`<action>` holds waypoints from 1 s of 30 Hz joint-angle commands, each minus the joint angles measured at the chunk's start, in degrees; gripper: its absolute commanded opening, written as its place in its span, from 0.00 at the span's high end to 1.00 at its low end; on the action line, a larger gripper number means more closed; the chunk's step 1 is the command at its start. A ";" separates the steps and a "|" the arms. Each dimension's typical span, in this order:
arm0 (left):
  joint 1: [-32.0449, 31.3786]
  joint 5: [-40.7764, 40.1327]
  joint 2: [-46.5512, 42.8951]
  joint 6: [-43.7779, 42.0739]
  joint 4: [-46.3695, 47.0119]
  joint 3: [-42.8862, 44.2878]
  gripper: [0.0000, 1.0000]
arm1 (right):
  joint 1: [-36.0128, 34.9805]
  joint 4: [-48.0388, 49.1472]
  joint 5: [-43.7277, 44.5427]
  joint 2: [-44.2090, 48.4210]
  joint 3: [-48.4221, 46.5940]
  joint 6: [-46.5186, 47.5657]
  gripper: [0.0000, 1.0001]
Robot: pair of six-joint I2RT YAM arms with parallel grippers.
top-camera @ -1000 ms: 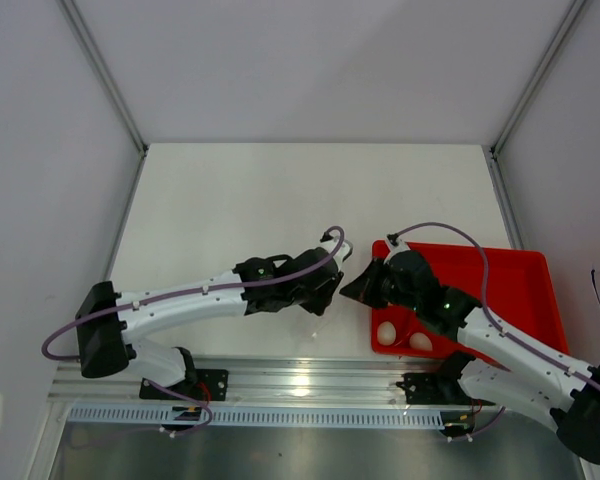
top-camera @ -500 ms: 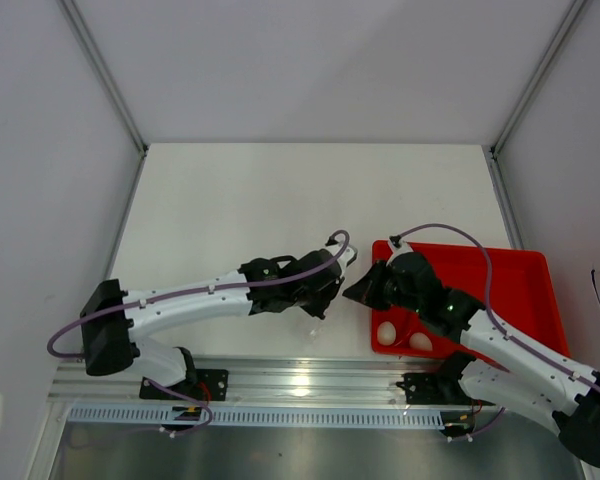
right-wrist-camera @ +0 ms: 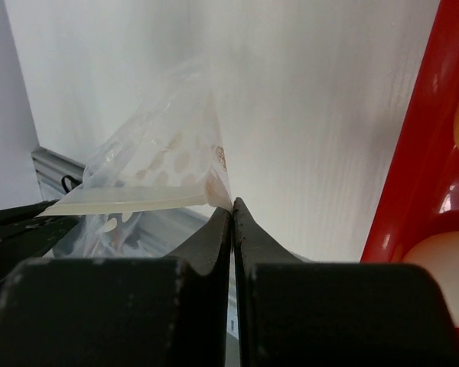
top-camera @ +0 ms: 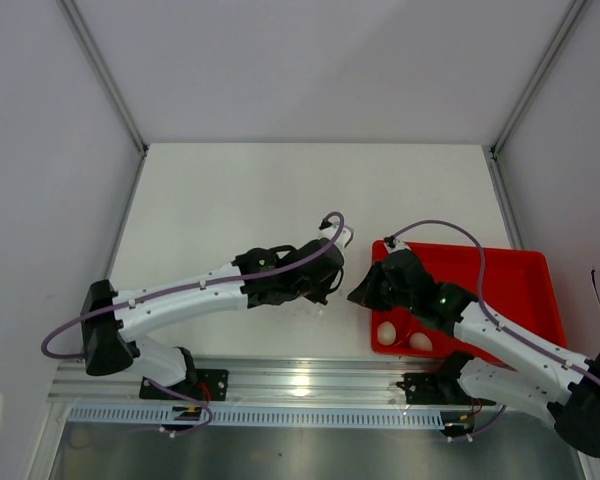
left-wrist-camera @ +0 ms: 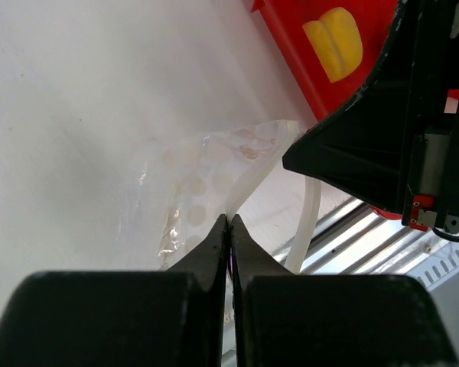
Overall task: Place the food in the zip-top bag and seal the zipper
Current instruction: Open the zipper of the food storage bag at the center of the board.
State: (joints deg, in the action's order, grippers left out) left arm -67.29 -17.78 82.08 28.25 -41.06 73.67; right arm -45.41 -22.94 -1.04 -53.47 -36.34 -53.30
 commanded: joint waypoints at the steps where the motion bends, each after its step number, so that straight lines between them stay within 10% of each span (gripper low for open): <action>1: -0.04 -5.34 -2.45 2.16 -4.38 2.18 1.00 | 0.23 -6.41 6.57 -1.46 -1.37 3.11 1.00; 14: -0.04 -2.10 -5.53 4.62 -0.08 -3.71 0.99 | 0.94 -4.66 3.60 -3.75 -0.75 6.98 1.00; 22: -0.04 1.43 -2.46 4.01 2.21 -2.92 0.99 | 0.85 -5.45 1.74 -1.64 -1.89 7.24 0.53; 30: -0.04 0.82 -1.14 4.44 3.26 -2.83 1.00 | -0.03 -8.17 1.74 4.42 -4.00 5.84 0.49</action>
State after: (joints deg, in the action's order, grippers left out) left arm -67.37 -17.17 80.90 32.56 -39.83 70.06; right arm -45.12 -29.43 0.38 -51.44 -37.23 -46.92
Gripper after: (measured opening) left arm 0.006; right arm 0.507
